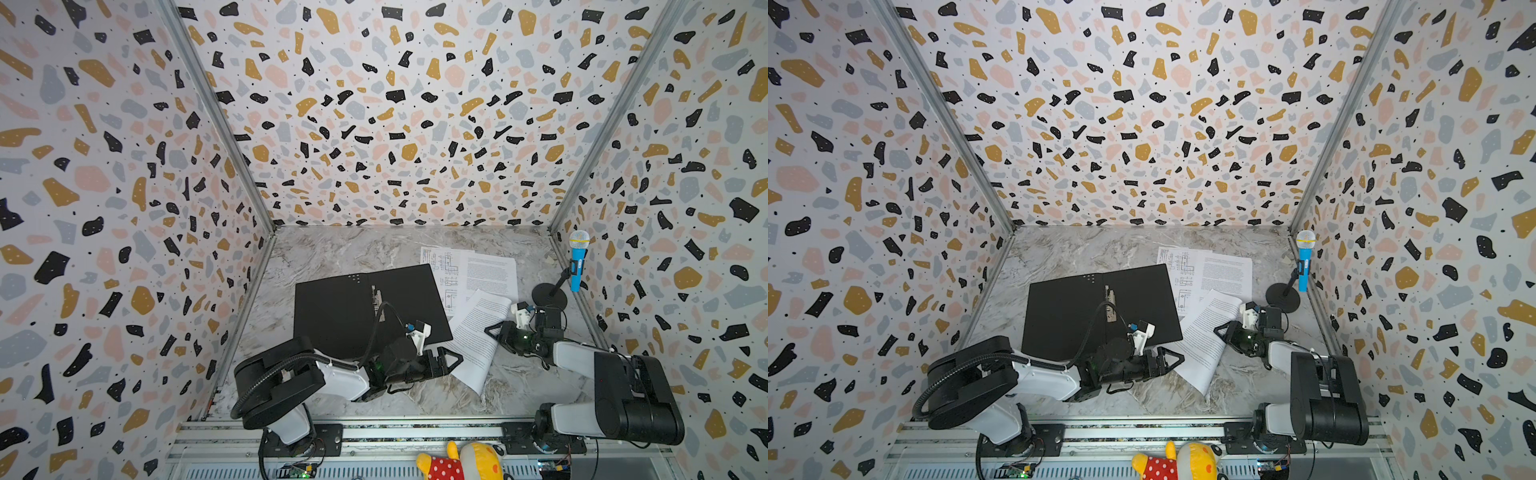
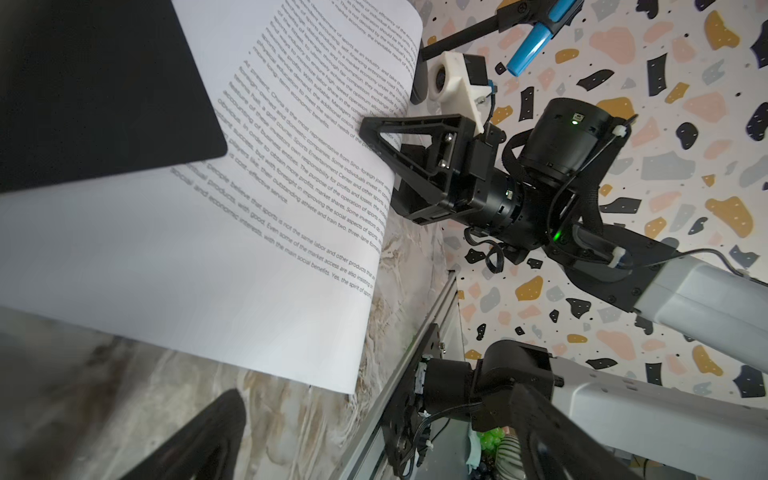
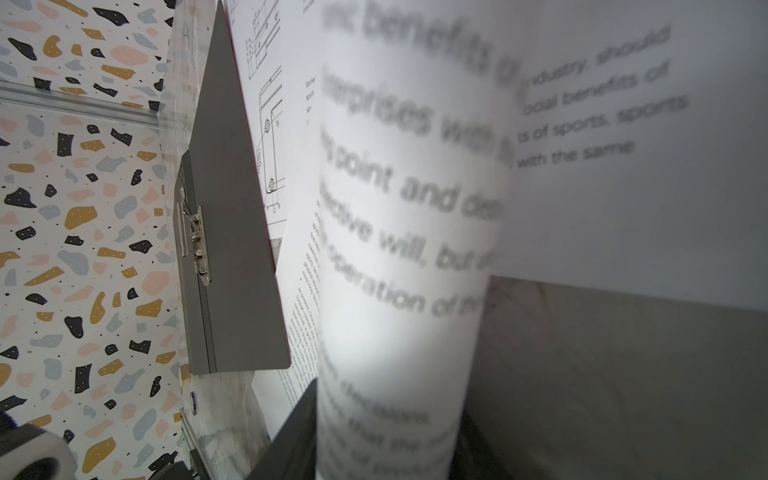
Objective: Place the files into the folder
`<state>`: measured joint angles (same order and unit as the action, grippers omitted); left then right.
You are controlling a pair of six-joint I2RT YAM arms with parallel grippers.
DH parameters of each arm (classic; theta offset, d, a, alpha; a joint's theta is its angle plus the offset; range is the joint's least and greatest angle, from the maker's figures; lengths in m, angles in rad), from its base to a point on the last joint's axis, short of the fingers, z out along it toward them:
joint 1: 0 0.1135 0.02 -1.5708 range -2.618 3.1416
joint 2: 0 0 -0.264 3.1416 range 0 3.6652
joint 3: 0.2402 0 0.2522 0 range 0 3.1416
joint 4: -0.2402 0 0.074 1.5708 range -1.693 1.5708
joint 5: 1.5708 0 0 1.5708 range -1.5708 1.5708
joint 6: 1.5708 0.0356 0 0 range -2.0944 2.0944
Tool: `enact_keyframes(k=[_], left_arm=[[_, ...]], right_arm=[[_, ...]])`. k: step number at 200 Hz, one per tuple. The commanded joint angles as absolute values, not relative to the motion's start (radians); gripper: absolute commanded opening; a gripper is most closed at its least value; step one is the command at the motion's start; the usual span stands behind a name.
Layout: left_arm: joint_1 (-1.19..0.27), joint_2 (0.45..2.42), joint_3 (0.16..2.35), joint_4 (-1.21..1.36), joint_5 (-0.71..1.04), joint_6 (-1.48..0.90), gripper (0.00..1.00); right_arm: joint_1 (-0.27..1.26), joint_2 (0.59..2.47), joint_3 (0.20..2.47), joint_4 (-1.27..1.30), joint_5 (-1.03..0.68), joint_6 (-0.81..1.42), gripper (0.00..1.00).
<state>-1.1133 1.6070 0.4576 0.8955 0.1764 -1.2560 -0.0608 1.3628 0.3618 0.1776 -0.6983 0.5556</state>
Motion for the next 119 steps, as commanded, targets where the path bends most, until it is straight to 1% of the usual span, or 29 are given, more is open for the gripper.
enact_keyframes(k=[1, 33, 75, 119], left_arm=[[-1.175, 1.673, 0.438, 1.159, 0.086, -1.379, 1.0], [-1.258, 1.796, 0.424, 1.349, 0.028, -1.493, 0.98], [-1.348, 1.906, 0.453, 1.414, -0.029, -1.563, 0.97], [-1.367, 1.982, 0.481, 1.477, -0.041, -1.612, 0.96]], right_arm=[[-0.063, 1.379, 0.346, 0.156, -0.676, 0.539, 0.43], [-0.065, 1.386, 0.341, 0.162, -0.673, 0.536, 0.43], [-0.066, 1.392, 0.336, 0.166, -0.66, 0.533, 0.43], [-0.065, 1.396, 0.326, 0.18, -0.657, 0.54, 0.43]])
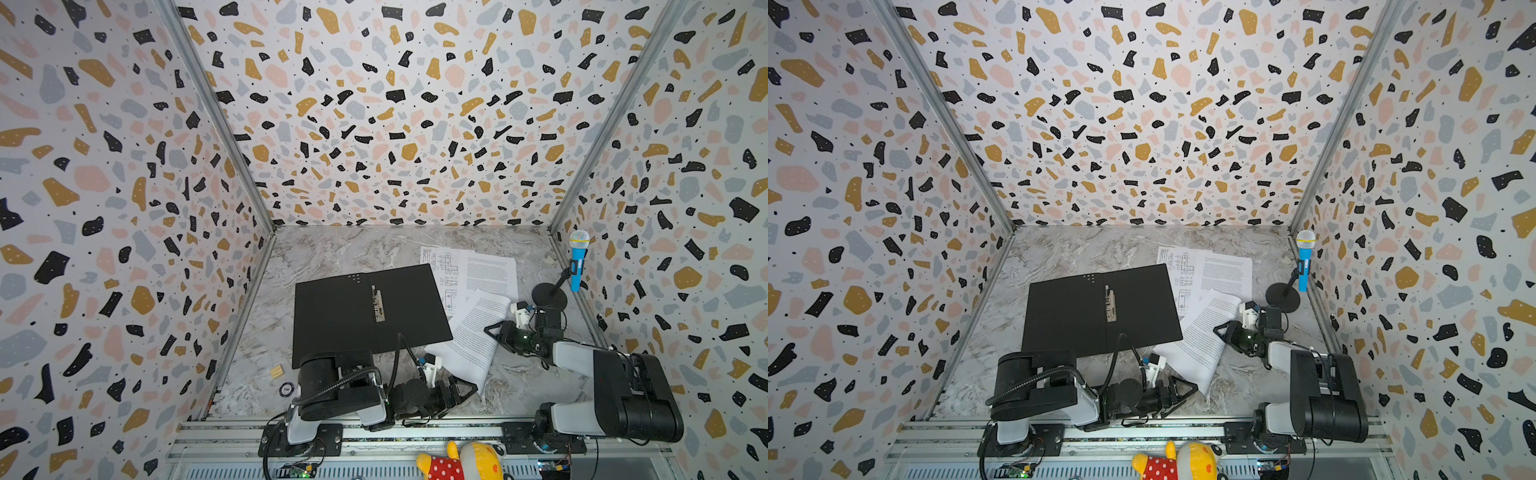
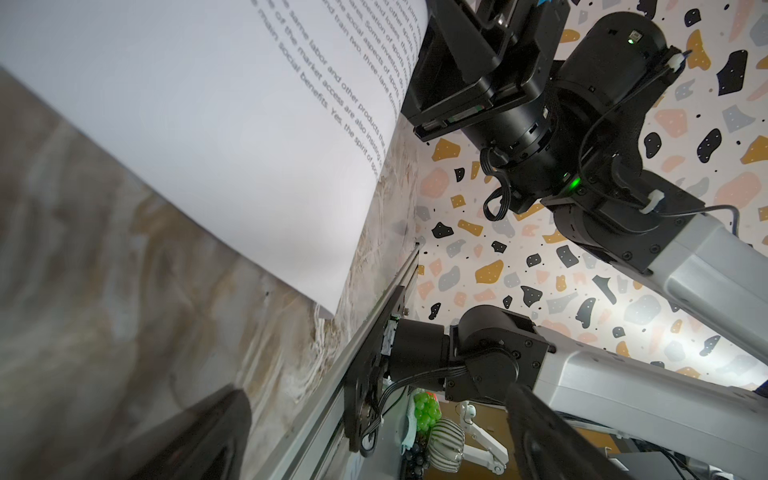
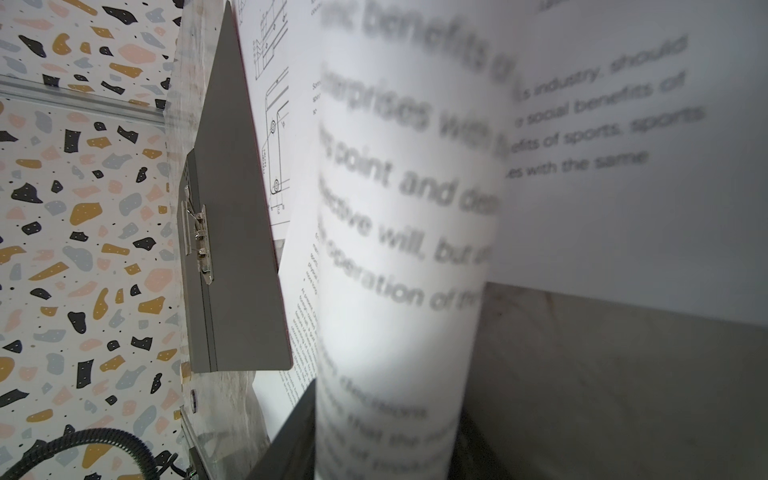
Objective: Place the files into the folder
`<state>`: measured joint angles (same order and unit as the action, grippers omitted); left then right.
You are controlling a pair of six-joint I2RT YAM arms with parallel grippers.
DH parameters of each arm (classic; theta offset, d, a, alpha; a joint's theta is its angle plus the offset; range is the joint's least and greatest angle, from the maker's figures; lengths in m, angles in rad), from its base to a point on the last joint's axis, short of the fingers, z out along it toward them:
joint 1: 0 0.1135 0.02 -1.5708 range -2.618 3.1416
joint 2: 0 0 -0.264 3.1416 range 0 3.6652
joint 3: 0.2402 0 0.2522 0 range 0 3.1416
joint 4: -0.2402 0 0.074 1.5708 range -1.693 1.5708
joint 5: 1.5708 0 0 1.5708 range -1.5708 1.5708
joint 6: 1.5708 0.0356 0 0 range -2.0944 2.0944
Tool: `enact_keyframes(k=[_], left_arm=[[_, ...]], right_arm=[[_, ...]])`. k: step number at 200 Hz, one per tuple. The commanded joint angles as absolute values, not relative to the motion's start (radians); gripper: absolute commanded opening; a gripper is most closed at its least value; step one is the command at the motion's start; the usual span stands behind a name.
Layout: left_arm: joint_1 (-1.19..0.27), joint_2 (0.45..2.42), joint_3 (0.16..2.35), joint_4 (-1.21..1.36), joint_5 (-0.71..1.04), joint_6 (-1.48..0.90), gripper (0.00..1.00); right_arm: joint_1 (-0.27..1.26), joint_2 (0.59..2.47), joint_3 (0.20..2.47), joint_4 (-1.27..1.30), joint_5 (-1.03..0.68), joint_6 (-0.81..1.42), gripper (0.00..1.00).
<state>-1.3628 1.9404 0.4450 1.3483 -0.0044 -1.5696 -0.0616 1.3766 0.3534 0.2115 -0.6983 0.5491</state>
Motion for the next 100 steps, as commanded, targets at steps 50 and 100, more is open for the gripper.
enact_keyframes(k=[50, 100], left_arm=[[-1.364, 2.081, 0.521, 1.583, -0.082, -1.676, 0.93], [-1.364, 2.098, 0.518, 1.59, -0.142, -1.7, 0.92]], right_arm=[[-0.068, 1.38, 0.314, 0.185, -0.652, 0.548, 0.43], [-0.07, 1.369, 0.299, 0.205, -0.658, 0.568, 0.43]])
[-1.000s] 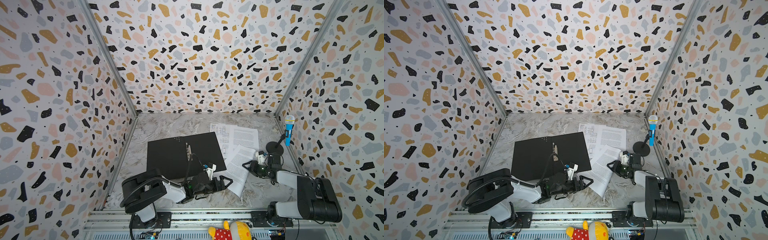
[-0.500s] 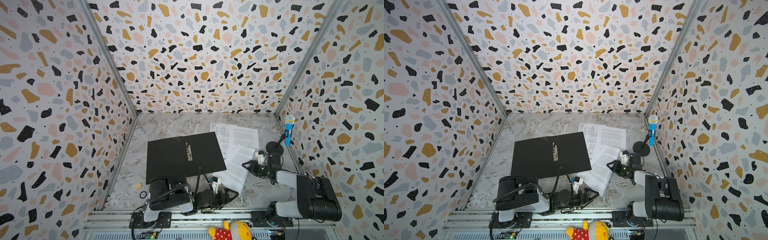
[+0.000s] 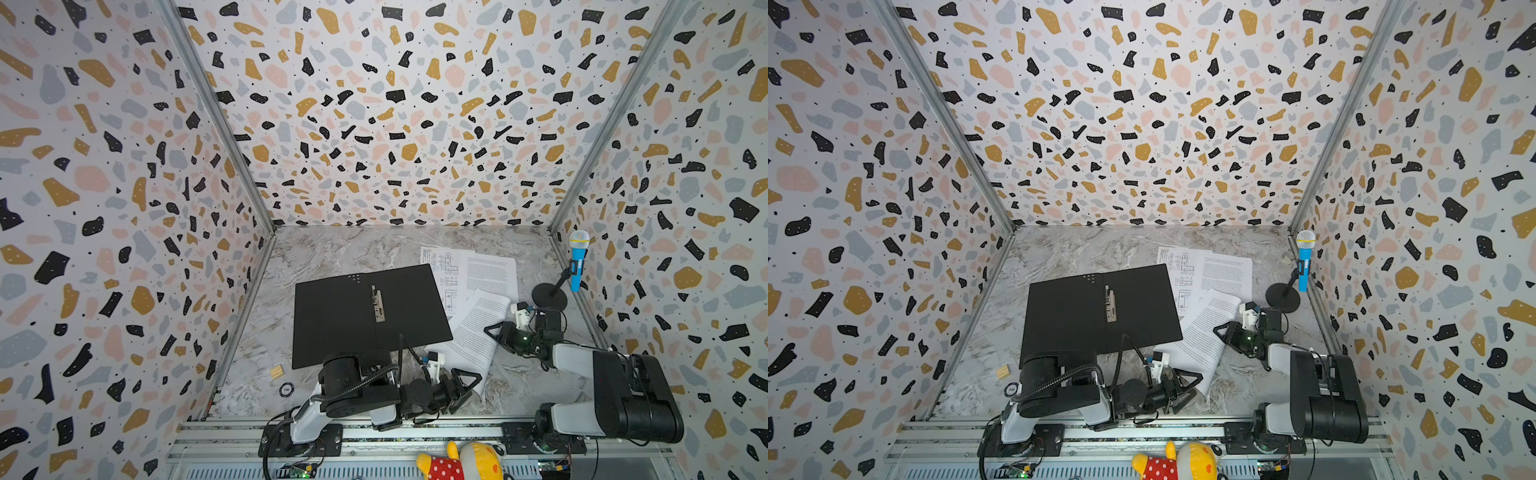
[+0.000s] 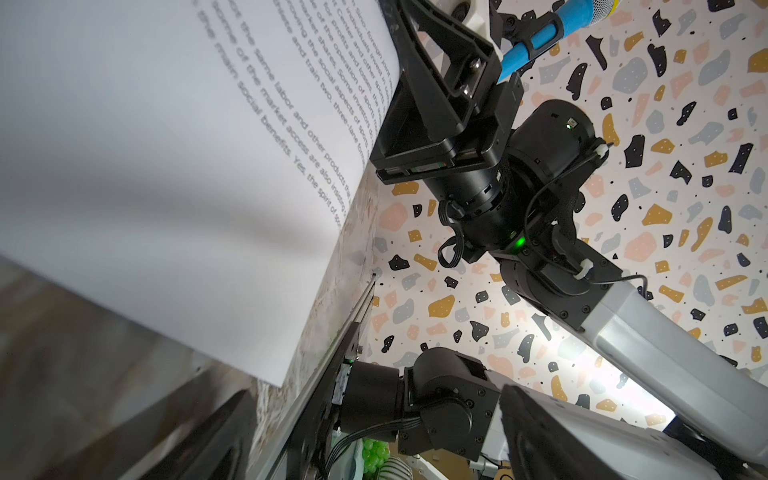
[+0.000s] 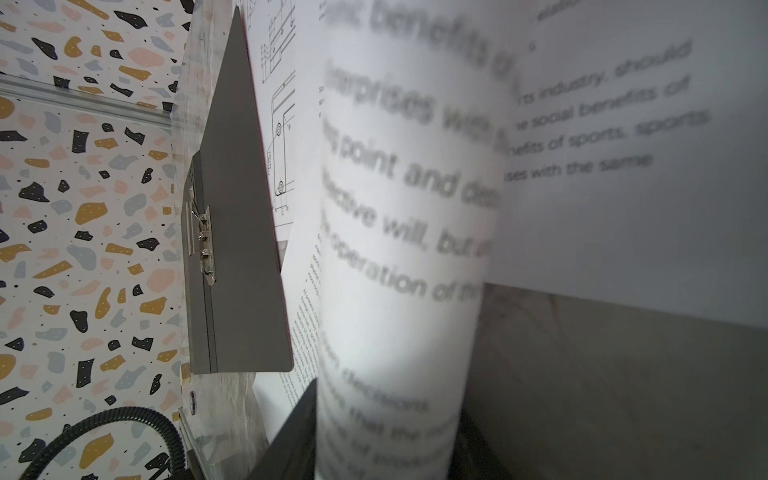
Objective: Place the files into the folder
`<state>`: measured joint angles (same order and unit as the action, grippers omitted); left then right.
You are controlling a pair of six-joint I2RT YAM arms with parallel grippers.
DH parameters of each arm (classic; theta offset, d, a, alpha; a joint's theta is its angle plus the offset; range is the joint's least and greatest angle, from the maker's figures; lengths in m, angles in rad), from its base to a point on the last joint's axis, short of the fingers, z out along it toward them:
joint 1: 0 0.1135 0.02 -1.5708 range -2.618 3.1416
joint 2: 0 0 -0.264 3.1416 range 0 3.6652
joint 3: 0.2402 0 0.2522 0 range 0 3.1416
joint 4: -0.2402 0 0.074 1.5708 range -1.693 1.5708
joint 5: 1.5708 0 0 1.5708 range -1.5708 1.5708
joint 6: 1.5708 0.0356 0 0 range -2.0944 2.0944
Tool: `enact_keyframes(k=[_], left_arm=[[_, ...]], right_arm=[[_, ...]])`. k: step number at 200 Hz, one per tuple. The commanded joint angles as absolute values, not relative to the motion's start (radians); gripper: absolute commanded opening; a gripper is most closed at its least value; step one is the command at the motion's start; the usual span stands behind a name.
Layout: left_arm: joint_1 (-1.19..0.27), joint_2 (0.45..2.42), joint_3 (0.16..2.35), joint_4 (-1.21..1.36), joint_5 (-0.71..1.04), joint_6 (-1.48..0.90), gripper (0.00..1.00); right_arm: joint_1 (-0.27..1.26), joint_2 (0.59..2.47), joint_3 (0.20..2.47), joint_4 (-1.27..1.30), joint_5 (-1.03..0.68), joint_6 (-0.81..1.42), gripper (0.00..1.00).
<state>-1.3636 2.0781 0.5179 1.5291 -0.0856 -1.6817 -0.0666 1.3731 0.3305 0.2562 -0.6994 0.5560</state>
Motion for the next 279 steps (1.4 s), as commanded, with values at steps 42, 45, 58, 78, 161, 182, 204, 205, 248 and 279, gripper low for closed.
enact_keyframes(k=[42, 45, 58, 78, 161, 182, 204, 205, 248, 279], left_arm=[[-1.364, 2.134, 0.552, 1.607, -0.16, -1.722, 0.91], [-1.363, 2.137, 0.552, 1.615, -0.163, -1.725, 0.91], [-1.364, 2.146, 0.55, 1.639, -0.184, -1.733, 0.9], [-1.364, 2.147, 0.555, 1.633, -0.196, -1.73, 0.89], [-1.364, 2.166, 0.528, 1.723, -0.25, -1.776, 0.69], [-1.364, 2.164, 0.53, 1.723, -0.255, -1.782, 0.67], [-1.364, 2.166, 0.537, 1.727, -0.268, -1.784, 0.64], [-1.364, 2.167, 0.538, 1.727, -0.269, -1.784, 0.64], [-1.363, 2.174, 0.551, 1.735, -0.282, -1.788, 0.49], [-1.364, 2.191, 0.568, 1.749, -0.287, -1.8, 0.38]], right_arm=[[-0.072, 1.35, 0.285, 0.208, -0.657, 0.575, 0.43], [-0.072, 1.348, 0.285, 0.208, -0.657, 0.575, 0.43], [-0.071, 1.344, 0.284, 0.21, -0.657, 0.58, 0.43], [-0.071, 1.336, 0.28, 0.208, -0.655, 0.581, 0.43], [-0.078, 1.321, 0.272, 0.21, -0.644, 0.589, 0.43], [-0.077, 1.32, 0.267, 0.217, -0.644, 0.597, 0.43], [-0.078, 1.314, 0.265, 0.218, -0.646, 0.603, 0.43], [-0.078, 1.314, 0.264, 0.218, -0.646, 0.603, 0.43], [-0.078, 1.297, 0.263, 0.215, -0.644, 0.608, 0.43], [-0.079, 1.292, 0.258, 0.211, -0.643, 0.608, 0.43]])
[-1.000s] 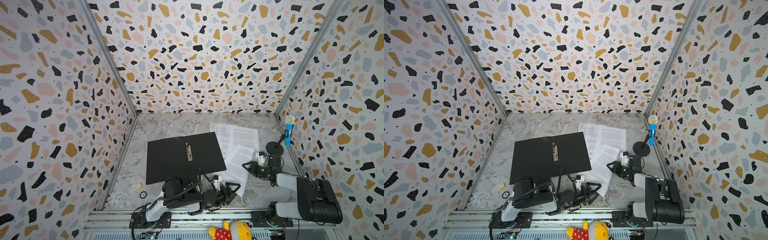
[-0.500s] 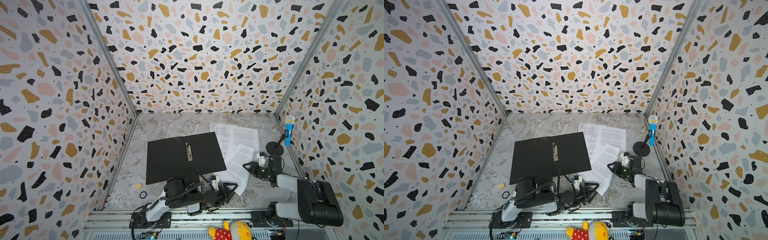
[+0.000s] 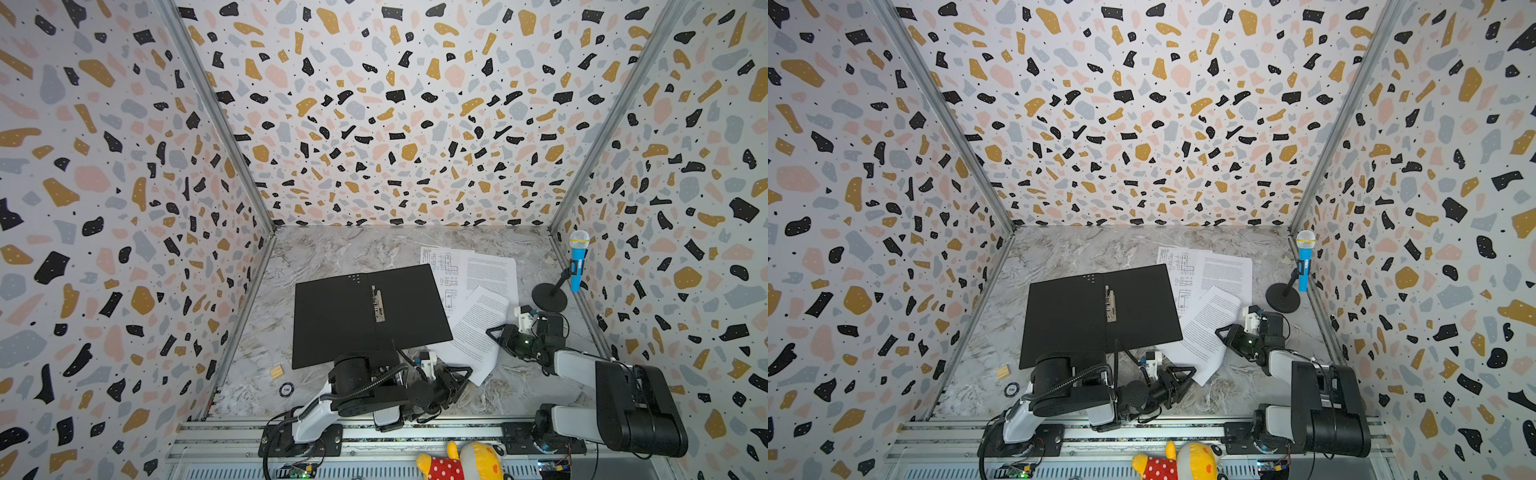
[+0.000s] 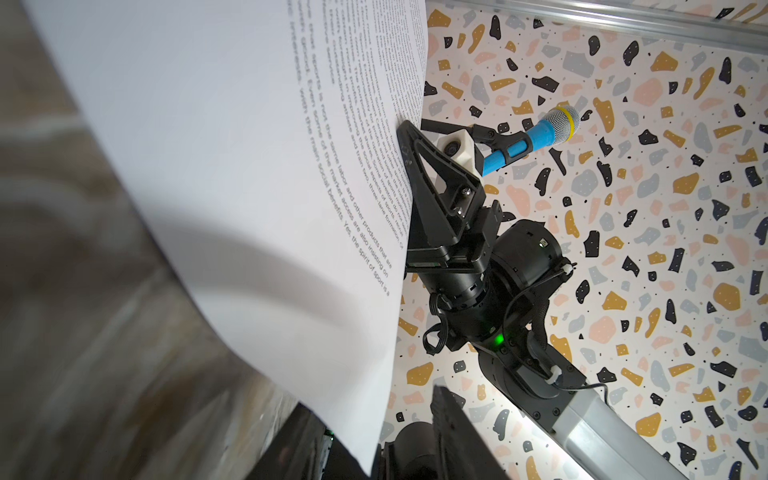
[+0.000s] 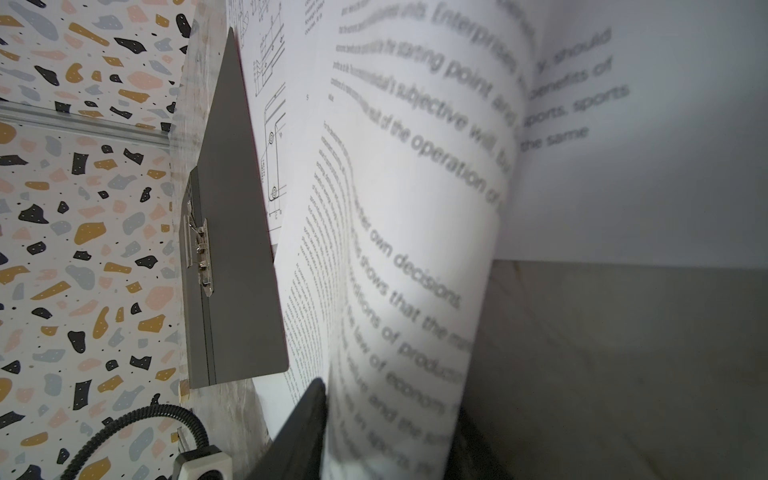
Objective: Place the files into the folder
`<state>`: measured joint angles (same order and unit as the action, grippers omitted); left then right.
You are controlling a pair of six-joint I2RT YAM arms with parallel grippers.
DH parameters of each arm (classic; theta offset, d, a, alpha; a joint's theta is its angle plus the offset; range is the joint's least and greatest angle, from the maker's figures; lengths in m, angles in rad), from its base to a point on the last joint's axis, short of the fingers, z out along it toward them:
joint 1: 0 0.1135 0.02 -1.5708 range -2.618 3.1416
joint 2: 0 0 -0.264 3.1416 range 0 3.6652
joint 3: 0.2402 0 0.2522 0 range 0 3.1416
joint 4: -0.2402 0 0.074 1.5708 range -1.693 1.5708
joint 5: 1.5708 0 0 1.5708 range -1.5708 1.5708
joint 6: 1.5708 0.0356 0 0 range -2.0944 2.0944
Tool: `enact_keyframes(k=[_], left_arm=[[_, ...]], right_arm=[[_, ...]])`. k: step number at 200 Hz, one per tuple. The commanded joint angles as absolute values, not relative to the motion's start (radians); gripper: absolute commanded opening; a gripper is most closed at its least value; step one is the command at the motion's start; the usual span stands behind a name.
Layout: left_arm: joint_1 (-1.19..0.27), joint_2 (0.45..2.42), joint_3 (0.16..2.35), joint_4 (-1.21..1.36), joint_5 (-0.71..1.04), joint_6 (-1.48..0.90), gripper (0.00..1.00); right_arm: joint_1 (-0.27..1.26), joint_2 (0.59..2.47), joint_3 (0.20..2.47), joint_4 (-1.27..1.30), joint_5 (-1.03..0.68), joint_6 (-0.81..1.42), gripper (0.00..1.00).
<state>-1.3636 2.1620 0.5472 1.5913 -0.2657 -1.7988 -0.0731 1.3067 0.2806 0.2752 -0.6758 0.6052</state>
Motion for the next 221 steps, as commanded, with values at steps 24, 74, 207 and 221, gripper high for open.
enact_keyframes(k=[24, 74, 207, 221], left_arm=[[-1.364, 2.217, 0.572, 1.793, -0.298, -1.821, 0.33], [-1.364, 2.246, 0.58, 1.827, -0.3, -1.853, 0.29], [-1.355, 2.291, 0.598, 1.847, -0.301, -1.894, 0.14], [-1.355, 2.287, 0.595, 1.846, -0.305, -1.897, 0.11]], right_arm=[[-0.081, 1.278, 0.255, 0.204, -0.637, 0.609, 0.43], [-0.083, 1.247, 0.258, 0.181, -0.626, 0.612, 0.47], [-0.088, 1.186, 0.278, 0.109, -0.617, 0.614, 0.54], [-0.091, 1.176, 0.276, 0.104, -0.614, 0.615, 0.54]])
